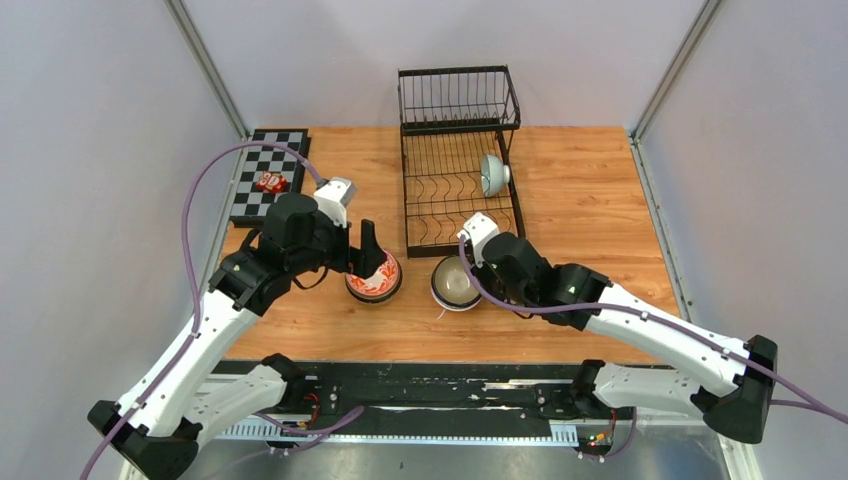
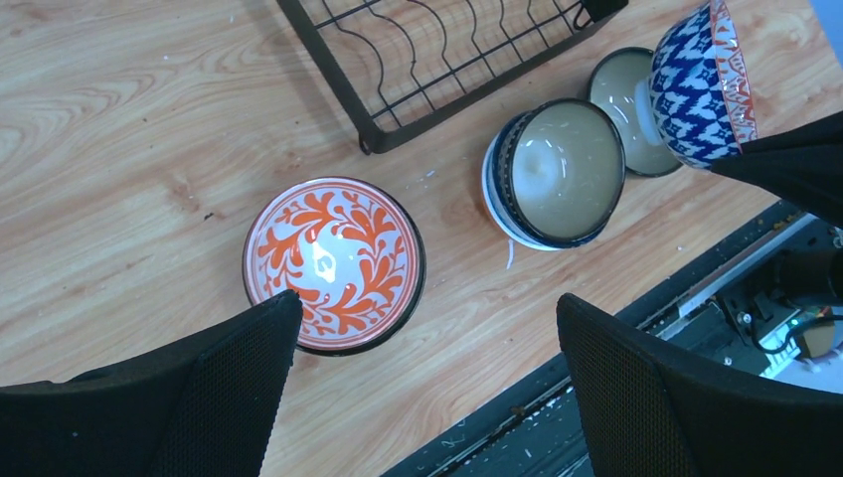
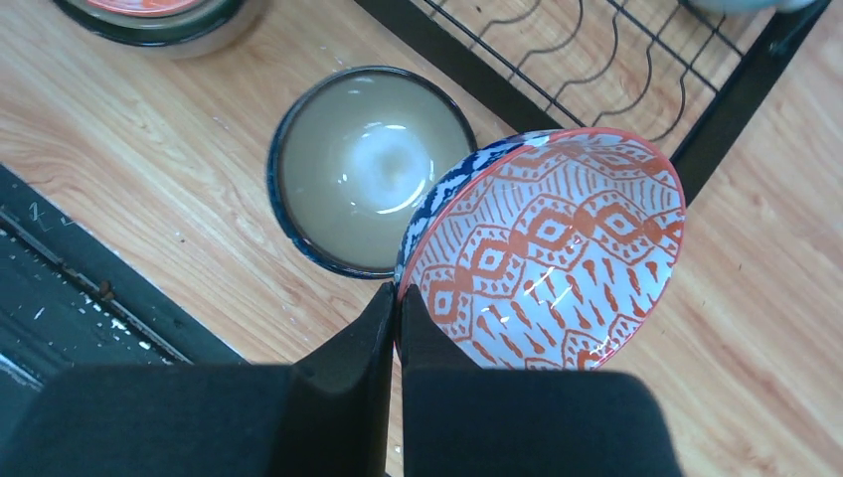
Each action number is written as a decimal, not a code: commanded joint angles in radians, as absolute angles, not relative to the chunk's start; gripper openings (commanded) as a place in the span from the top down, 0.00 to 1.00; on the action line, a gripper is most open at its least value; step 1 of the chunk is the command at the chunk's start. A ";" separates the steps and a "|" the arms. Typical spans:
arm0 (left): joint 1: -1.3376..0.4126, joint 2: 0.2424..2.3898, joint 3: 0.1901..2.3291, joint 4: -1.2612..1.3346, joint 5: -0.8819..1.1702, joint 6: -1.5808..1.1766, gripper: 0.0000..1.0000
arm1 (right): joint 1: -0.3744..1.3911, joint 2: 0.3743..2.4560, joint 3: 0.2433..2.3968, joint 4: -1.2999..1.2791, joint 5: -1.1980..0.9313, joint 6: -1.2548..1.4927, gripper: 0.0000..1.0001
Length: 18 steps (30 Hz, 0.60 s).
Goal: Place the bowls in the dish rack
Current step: Place the bowl in the dish rack.
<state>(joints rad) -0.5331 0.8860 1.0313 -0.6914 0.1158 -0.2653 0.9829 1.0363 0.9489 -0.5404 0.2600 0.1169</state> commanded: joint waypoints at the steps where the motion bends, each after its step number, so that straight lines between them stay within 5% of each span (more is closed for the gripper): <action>1: -0.530 0.907 1.079 -0.721 0.168 -0.257 0.01 | 1.073 1.032 1.013 -0.574 0.347 0.021 0.97; 18: -0.708 0.963 1.126 -0.773 0.137 -0.266 0.08 | 1.411 1.186 1.124 -0.615 0.235 -0.318 0.97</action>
